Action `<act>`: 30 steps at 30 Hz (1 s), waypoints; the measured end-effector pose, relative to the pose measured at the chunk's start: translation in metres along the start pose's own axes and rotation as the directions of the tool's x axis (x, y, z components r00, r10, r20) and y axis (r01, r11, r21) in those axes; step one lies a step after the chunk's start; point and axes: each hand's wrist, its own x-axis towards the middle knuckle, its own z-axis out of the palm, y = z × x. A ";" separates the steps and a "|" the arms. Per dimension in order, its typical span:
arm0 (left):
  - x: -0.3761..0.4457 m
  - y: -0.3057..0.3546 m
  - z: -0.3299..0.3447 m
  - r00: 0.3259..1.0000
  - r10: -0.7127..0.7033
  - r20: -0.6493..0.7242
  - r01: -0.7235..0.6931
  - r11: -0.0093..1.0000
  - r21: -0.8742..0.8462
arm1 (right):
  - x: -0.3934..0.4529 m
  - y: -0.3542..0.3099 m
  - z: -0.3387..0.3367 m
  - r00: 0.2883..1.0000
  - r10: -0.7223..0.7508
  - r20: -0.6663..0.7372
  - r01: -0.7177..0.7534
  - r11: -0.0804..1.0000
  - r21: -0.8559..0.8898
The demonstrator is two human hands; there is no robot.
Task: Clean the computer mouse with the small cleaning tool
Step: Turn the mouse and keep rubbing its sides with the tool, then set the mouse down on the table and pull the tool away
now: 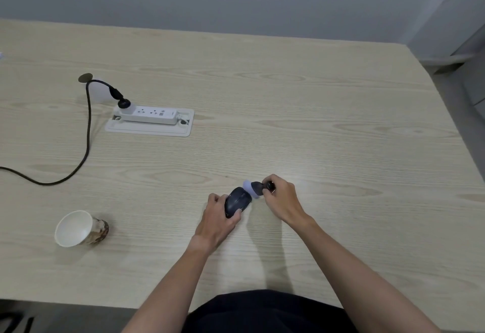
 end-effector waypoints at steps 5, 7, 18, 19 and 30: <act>0.000 0.001 0.002 0.998 -0.033 -0.044 0.034 0.999 0.024 | -0.005 0.012 0.006 0.994 0.105 -0.001 -0.104 0.982 -0.160; 0.000 0.002 0.003 0.996 -0.060 -0.066 0.061 0.998 0.016 | -0.007 0.016 0.006 0.991 0.135 -0.025 -0.137 0.967 -0.216; 0.006 0.015 0.008 0.973 -0.187 -0.133 0.174 0.979 -0.104 | -0.020 0.035 0.005 0.963 0.262 -0.064 -0.269 0.932 -0.242; 0.007 0.015 0.009 0.973 -0.193 -0.129 0.180 0.978 -0.107 | -0.022 0.036 0.006 0.961 0.271 -0.063 -0.278 0.930 -0.239; 0.007 0.023 0.007 0.976 -0.194 -0.097 0.184 0.978 -0.099 | -0.024 0.034 0.022 0.933 0.355 -0.053 -0.358 0.909 -0.215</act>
